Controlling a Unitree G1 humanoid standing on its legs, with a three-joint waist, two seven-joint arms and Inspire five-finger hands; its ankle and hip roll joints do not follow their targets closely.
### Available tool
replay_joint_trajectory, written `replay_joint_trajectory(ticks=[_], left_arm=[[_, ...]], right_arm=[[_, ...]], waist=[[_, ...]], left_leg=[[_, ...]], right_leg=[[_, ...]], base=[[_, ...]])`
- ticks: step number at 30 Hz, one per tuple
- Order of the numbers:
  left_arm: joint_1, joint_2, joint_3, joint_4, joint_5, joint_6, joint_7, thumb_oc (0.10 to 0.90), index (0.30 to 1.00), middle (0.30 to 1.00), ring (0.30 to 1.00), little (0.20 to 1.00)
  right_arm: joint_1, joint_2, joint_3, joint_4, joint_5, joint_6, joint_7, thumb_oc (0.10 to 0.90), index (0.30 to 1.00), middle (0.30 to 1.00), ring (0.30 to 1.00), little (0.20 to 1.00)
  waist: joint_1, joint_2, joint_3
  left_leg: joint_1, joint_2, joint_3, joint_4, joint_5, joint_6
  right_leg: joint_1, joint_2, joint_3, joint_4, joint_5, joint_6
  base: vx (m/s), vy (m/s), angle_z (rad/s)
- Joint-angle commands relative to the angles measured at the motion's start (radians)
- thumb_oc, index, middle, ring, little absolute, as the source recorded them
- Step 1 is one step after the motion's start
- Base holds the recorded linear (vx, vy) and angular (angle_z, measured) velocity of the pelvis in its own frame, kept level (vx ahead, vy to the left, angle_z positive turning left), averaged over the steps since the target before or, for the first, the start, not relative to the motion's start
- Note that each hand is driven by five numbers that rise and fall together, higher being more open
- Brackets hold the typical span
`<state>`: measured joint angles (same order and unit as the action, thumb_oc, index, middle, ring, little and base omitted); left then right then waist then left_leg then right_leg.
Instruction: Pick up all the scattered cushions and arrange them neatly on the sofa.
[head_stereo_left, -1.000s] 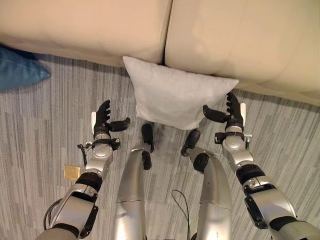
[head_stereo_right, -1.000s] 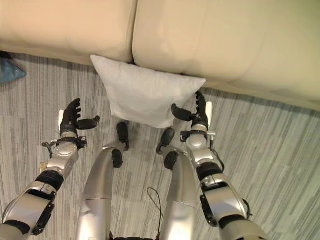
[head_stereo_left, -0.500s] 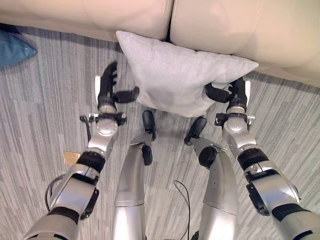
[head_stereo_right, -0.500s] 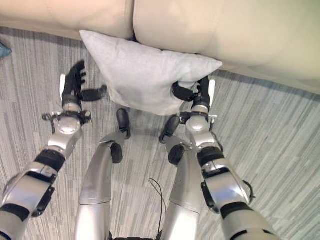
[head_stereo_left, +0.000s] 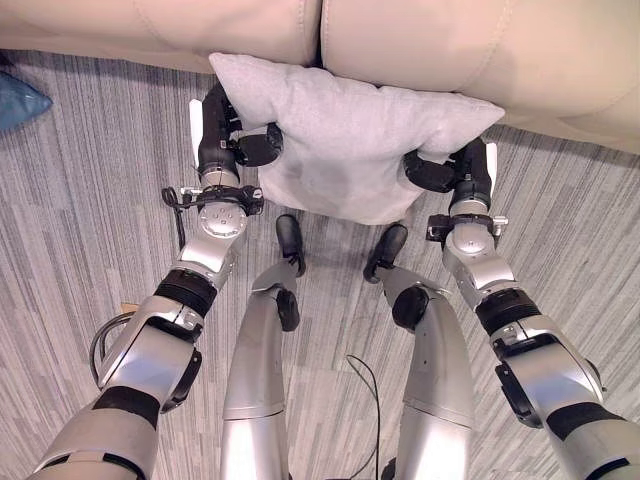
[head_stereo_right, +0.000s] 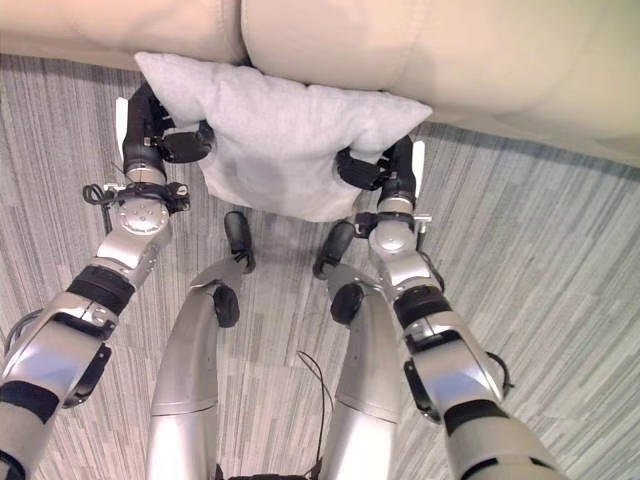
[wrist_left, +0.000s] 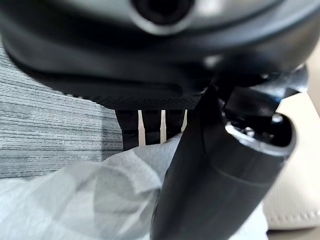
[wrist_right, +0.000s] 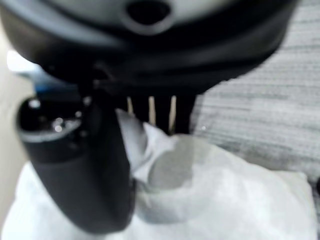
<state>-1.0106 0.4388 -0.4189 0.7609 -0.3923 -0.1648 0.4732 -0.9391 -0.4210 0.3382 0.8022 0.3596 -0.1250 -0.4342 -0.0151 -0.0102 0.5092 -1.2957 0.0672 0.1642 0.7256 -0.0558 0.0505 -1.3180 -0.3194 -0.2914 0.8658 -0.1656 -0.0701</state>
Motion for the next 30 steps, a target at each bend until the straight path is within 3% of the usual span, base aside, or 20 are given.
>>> replay_joint_trajectory(ticks=[1, 10, 14, 15, 16, 18, 24, 25, 30], left_arm=[[0.075, -0.110, -0.018, -0.126, 0.039, -0.122, -0.019, 0.400, 0.300, 0.300, 0.300, 0.300], [0.287, -0.132, 0.031, -0.265, 0.071, -0.139, -0.067, 0.400, 0.300, 0.300, 0.300, 0.300], [0.496, -0.148, 0.028, -0.352, 0.089, -0.145, -0.133, 0.400, 0.300, 0.300, 0.300, 0.300], [0.496, -0.148, 0.028, -0.352, 0.089, -0.145, -0.133, 0.400, 0.300, 0.300, 0.300, 0.300], [0.560, -0.145, 0.028, -0.371, 0.082, -0.148, -0.155, 0.400, 0.300, 0.300, 0.300, 0.300], [0.621, -0.138, 0.038, -0.394, 0.073, -0.154, -0.176, 0.400, 0.300, 0.300, 0.300, 0.300], [0.785, -0.104, 0.063, -0.446, 0.071, -0.161, -0.224, 0.400, 0.300, 0.300, 0.300, 0.300], [0.853, -0.096, 0.088, -0.463, 0.071, -0.158, -0.239, 0.400, 0.300, 0.300, 0.300, 0.300], [0.924, -0.096, 0.108, -0.478, 0.064, -0.152, -0.257, 0.400, 0.300, 0.300, 0.300, 0.300]], right_arm=[[0.023, 0.124, 0.067, -0.167, -0.039, -0.157, 0.044, 0.400, 0.300, 0.300, 0.300, 0.300], [0.197, 0.114, 0.023, -0.306, -0.120, -0.170, 0.075, 0.400, 0.300, 0.300, 0.300, 0.300], [0.413, 0.100, -0.014, -0.424, -0.176, -0.178, 0.110, 0.400, 0.300, 0.300, 0.300, 0.300], [0.413, 0.100, -0.014, -0.424, -0.176, -0.178, 0.110, 0.400, 0.300, 0.300, 0.300, 0.300], [0.482, 0.098, -0.028, -0.459, -0.176, -0.180, 0.126, 0.400, 0.300, 0.300, 0.300, 0.300], [0.542, 0.083, -0.044, -0.500, -0.190, -0.182, 0.139, 0.400, 0.300, 0.300, 0.300, 0.300], [0.678, 0.039, -0.057, -0.598, -0.237, -0.177, 0.182, 0.400, 0.300, 0.300, 0.300, 0.300], [0.733, 0.021, -0.074, -0.646, -0.252, -0.173, 0.203, 0.400, 0.300, 0.300, 0.300, 0.300], [0.784, 0.009, -0.085, -0.686, -0.263, -0.165, 0.228, 0.400, 0.300, 0.300, 0.300, 0.300]], waist=[[0.009, 0.008, -0.249], [0.009, 0.007, -0.274], [0.016, -0.003, -0.296], [0.016, -0.003, -0.296], [0.018, -0.007, -0.306], [0.018, -0.011, -0.314], [0.023, -0.023, -0.334], [0.028, -0.031, -0.362], [0.040, -0.047, -0.392]], left_leg=[[-0.030, -0.027, -0.115, -0.022, -0.075, -0.049], [0.181, -0.017, -0.120, -0.193, -0.041, -0.064], [0.457, -0.022, -0.134, -0.385, 0.005, -0.097], [0.457, -0.022, -0.134, -0.385, 0.005, -0.097], [0.561, -0.025, -0.140, -0.451, 0.021, -0.111], [0.651, -0.028, -0.139, -0.507, 0.066, -0.121], [0.914, -0.004, -0.130, -0.590, 0.087, -0.160], [1.010, 0.006, -0.118, -0.610, 0.079, -0.167], [1.102, -0.003, -0.111, -0.614, 0.057, -0.160]], right_leg=[[-0.006, 0.000, 0.074, -0.041, 0.000, 0.167], [0.208, 0.025, 0.045, -0.194, 0.041, 0.179], [0.477, 0.055, -0.003, -0.384, 0.072, 0.184], [0.477, 0.055, -0.003, -0.384, 0.072, 0.184], [0.587, 0.073, -0.026, -0.465, 0.081, 0.186], [0.695, 0.089, -0.062, -0.548, 0.115, 0.177], [1.025, 0.154, -0.118, -0.732, 0.111, 0.171], [1.145, 0.179, -0.136, -0.793, 0.105, 0.170], [1.254, 0.193, -0.139, -0.840, 0.103, 0.168]], base=[[-0.01, 0.004, -0.03], [-0.04, -0.023, -0.02], [-0.05, -0.118, 0.02], [0.02, -0.127, 0.12], [0.05, -0.147, 0.08], [0.01, -0.138, 0.06], [0.11, -0.129, 0.07], [0.24, -0.111, 0.24], [0.14, -0.018, 0.12]])
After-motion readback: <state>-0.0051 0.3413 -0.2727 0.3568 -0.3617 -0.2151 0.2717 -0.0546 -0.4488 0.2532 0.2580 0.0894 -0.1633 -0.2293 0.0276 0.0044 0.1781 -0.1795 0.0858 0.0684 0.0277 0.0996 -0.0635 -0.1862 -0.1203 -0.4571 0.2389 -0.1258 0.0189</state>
